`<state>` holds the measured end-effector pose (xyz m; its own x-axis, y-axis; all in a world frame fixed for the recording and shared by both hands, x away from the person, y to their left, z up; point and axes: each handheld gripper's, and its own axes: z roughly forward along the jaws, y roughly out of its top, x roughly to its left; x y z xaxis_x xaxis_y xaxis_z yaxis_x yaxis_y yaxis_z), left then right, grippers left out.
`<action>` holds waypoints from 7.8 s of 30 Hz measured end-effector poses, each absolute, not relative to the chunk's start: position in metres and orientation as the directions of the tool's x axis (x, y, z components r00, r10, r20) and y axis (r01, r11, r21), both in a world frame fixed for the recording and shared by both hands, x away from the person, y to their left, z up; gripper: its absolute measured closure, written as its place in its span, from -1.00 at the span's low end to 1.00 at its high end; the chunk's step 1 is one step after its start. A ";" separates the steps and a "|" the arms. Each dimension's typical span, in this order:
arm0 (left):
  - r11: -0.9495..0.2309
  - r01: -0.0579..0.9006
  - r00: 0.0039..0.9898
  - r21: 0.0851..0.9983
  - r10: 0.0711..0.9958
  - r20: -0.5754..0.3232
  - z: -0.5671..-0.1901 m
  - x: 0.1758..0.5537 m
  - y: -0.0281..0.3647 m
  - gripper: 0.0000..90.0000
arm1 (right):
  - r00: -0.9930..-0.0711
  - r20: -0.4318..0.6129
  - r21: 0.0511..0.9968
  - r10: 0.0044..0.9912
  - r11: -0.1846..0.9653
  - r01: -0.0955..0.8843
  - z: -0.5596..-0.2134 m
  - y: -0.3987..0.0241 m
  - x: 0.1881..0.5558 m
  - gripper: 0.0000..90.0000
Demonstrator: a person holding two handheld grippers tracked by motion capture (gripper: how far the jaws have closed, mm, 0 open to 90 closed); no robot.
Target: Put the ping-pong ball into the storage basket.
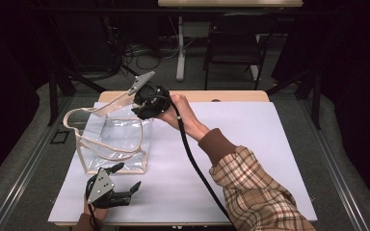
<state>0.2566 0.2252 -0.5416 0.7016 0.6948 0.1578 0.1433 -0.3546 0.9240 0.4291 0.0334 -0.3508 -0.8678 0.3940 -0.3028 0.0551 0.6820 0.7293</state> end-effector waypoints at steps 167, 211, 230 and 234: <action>-0.359 0.142 0.706 0.923 0.690 0.160 -0.541 0.257 0.225 -0.65 | -0.911 -0.145 0.730 0.385 0.664 0.164 -0.376 -0.022 0.418 -0.93; -0.361 0.149 0.704 0.921 0.693 0.157 -0.542 0.258 0.224 -0.65 | -0.869 -0.117 0.751 0.480 0.615 0.239 -0.423 -0.108 0.387 -1.00; -0.361 0.149 0.703 0.921 0.693 0.158 -0.542 0.255 0.226 -0.65 | -0.850 -0.133 0.784 0.511 0.579 0.226 -0.438 -0.134 0.364 -1.00; -0.361 0.150 0.703 0.920 0.694 0.158 -0.542 0.256 0.226 -0.65 | -0.843 -0.138 0.801 0.519 0.559 0.214 -0.438 -0.142 0.357 -1.00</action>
<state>0.2555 0.2261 -0.5418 0.7026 0.6939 0.1577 0.1504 -0.3614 0.9202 0.3569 -0.1417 -0.4378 -0.8433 0.5195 -0.1379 0.2136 0.5594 0.8009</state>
